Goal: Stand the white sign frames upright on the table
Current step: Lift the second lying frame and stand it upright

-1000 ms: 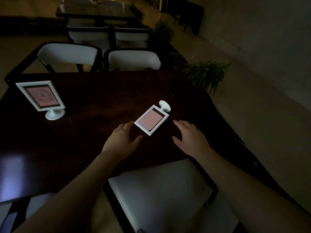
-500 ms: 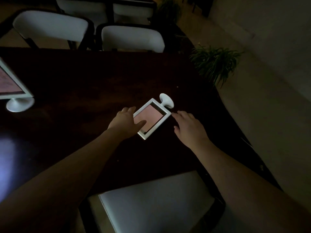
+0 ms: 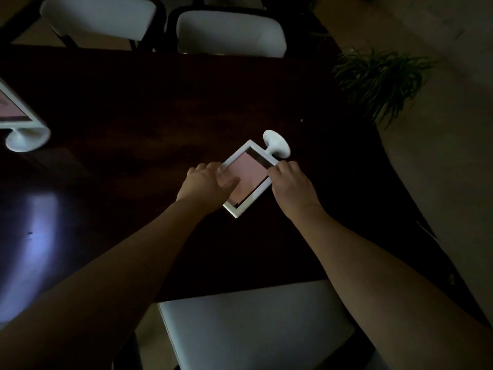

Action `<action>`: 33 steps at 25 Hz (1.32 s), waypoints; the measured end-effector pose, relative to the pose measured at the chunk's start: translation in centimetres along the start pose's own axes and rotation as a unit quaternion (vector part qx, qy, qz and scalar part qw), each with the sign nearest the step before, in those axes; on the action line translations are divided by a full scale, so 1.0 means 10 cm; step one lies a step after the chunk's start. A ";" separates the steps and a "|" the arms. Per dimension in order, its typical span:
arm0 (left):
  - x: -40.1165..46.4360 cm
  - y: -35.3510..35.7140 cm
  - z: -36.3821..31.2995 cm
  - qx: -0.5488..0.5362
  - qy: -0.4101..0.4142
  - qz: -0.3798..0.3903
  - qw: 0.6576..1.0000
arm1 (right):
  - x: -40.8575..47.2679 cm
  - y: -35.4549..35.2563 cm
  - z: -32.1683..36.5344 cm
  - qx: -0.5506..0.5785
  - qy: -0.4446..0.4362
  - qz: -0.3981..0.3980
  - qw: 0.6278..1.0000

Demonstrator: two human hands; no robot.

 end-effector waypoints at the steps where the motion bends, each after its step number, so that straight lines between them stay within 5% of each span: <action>1: -0.02 -0.01 -0.02 -0.008 -0.001 0.001 1.000 | 0.00 0.01 -0.02 0.005 -0.003 -0.003 1.000; 6: -0.24 -0.06 -0.05 -0.079 0.021 0.027 0.996 | -0.09 -0.02 -0.13 0.054 -0.040 -0.042 0.997; 14: -0.57 -0.48 -0.42 -0.163 0.079 -0.080 0.980 | -0.01 -0.35 -0.29 0.216 -0.025 -0.101 0.971; 24: -0.55 -0.70 -0.65 -0.306 0.184 -0.127 0.925 | 0.26 -0.28 -0.47 0.437 0.074 0.034 0.896; 28: -0.43 -0.55 -0.54 -0.263 0.175 -0.085 0.945 | 0.29 -0.21 -0.47 0.445 0.083 0.044 0.891; 33: -0.39 -0.18 -0.27 -0.032 0.122 -0.094 0.988 | 0.28 -0.20 -0.45 0.433 0.095 0.023 0.896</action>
Point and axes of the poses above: each hand's wrist, its own x-axis towards the middle knuckle, its own y-axis out of the palm, z = x × y, the point moved 2 cm from there along x, towards the middle knuckle, and after that the axes turned 11 degrees about z, right-handed, at the moved point
